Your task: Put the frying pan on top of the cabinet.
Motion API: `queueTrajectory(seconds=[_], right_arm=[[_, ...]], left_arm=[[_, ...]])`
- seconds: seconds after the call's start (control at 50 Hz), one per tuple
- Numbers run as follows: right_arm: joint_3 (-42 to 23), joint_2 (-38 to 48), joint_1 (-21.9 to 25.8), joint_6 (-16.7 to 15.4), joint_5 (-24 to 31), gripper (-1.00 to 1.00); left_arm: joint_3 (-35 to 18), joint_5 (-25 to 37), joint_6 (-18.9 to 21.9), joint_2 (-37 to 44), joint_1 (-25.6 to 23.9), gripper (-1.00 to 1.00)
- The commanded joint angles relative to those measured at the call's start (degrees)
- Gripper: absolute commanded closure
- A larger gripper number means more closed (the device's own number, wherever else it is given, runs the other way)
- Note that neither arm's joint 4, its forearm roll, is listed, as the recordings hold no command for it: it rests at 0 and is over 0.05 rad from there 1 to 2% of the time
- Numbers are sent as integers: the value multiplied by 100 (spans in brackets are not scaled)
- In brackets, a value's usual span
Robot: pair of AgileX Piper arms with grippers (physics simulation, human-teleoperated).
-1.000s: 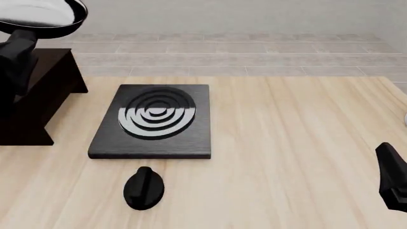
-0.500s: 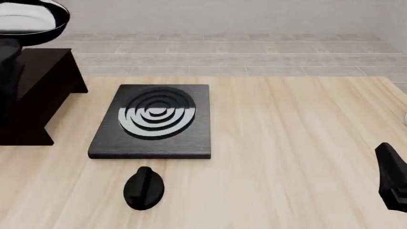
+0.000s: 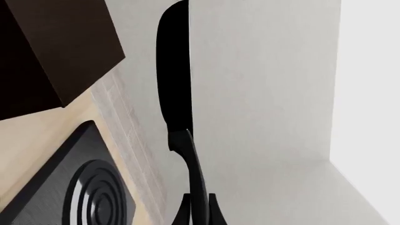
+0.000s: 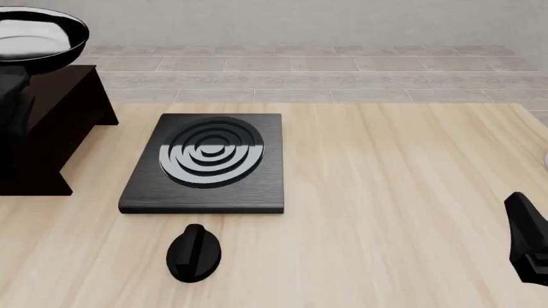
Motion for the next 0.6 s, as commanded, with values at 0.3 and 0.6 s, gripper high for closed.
queueTrajectory(seconds=[0.3,0.6], right_arm=[[0,1,13,-19,11,-100],[0,2,23,-56,20,-100]], left_arm=[[170,-597,-308,215,194,100],[290,-952,-456,527,316,100]])
